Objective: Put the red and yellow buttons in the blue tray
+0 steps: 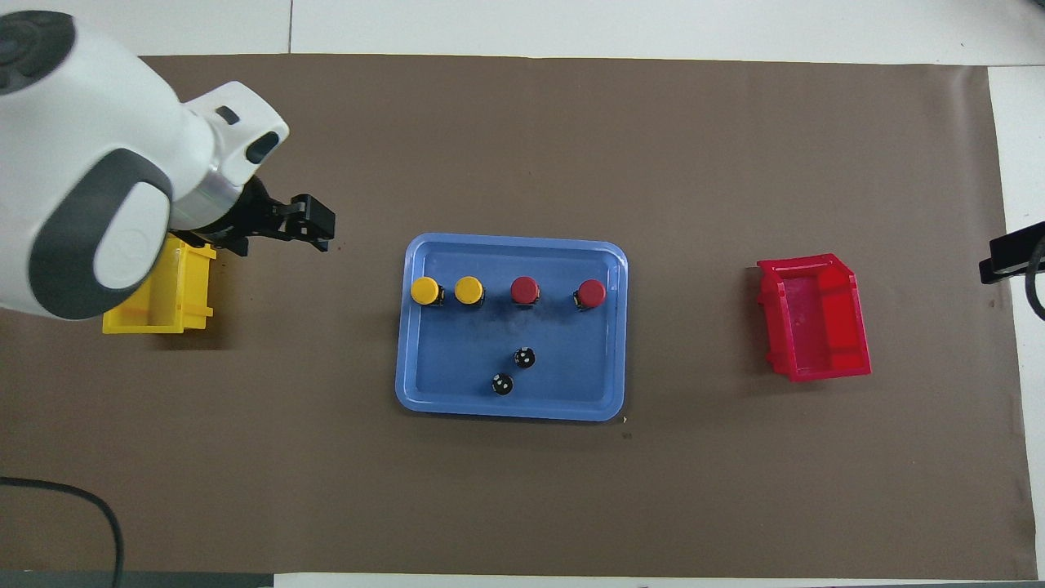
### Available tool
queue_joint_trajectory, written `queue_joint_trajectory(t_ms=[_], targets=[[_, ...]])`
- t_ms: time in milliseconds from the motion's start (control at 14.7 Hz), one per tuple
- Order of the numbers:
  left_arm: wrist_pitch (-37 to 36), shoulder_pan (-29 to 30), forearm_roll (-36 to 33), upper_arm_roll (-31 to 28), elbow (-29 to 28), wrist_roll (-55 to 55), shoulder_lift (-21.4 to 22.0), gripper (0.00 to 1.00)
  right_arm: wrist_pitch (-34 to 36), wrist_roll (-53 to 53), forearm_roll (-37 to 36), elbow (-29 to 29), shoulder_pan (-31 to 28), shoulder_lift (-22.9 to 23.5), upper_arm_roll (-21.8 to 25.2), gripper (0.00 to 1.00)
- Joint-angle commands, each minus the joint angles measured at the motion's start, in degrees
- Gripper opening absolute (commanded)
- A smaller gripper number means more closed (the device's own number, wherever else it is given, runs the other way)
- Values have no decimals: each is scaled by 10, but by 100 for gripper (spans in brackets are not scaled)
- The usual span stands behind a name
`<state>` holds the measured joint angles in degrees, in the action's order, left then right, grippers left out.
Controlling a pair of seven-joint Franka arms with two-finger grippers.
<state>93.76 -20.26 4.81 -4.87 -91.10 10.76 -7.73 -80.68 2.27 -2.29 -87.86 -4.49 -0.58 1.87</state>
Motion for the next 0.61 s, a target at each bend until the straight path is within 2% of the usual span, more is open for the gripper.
queue_joint_trajectory(t_ms=[0, 136, 272, 545], targets=[[-33, 73, -9, 4, 5, -80, 40, 100, -1, 15, 12, -17, -11, -15, -6, 100], [-34, 108, -10, 4, 6, -93, 63, 100, 0, 15, 15, -17, -11, -15, -6, 100], [-34, 142, -10, 2, 7, -159, 76, 100, -1, 14, 14, -16, -11, -15, -6, 100], [-35, 150, -21, 1, 9, -166, 79, 100, -1, 10, 14, -17, -8, -15, -7, 100]])
